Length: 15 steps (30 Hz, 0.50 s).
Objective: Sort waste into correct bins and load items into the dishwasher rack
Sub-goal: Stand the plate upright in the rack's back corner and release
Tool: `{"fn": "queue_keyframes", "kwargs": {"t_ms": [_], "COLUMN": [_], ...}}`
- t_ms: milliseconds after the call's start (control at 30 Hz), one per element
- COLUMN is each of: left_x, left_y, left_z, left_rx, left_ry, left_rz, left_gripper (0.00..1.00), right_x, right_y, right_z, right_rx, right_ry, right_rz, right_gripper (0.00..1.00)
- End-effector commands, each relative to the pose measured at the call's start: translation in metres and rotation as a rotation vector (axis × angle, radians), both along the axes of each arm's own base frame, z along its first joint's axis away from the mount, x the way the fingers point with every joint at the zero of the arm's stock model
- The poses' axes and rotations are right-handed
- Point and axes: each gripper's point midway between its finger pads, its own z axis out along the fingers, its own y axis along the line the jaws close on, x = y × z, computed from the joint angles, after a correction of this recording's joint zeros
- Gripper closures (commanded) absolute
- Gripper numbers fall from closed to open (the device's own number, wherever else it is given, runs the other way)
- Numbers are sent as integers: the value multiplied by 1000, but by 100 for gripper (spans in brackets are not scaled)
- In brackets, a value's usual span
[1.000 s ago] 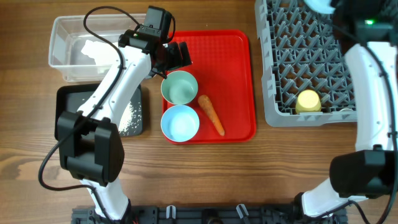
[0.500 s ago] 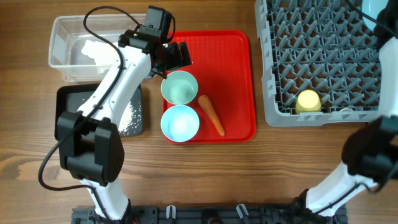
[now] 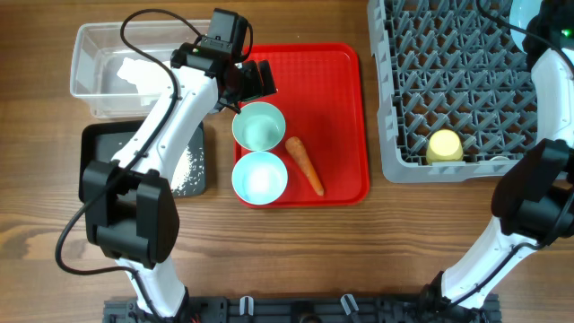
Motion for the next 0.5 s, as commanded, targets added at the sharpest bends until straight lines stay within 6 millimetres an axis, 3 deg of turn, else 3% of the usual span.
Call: {"fn": "queue_keyframes", "kwargs": {"t_ms": [0,200,467], "left_x": [3,3,3], "left_y": [4,4,4], "left_z": [11,11,11], "left_rx": [0,0,0], "left_ry": [-30,-30,-30], "left_rz": [9,9,9], "left_gripper": [0,0,0], "right_x": [9,14,15], "right_y": [3,6,8], "right_z": [-8,-22,-23], "right_rx": [2,20,23], "right_ry": [11,34,36], "right_rz": [32,51,54], "right_gripper": [96,96,96]}}
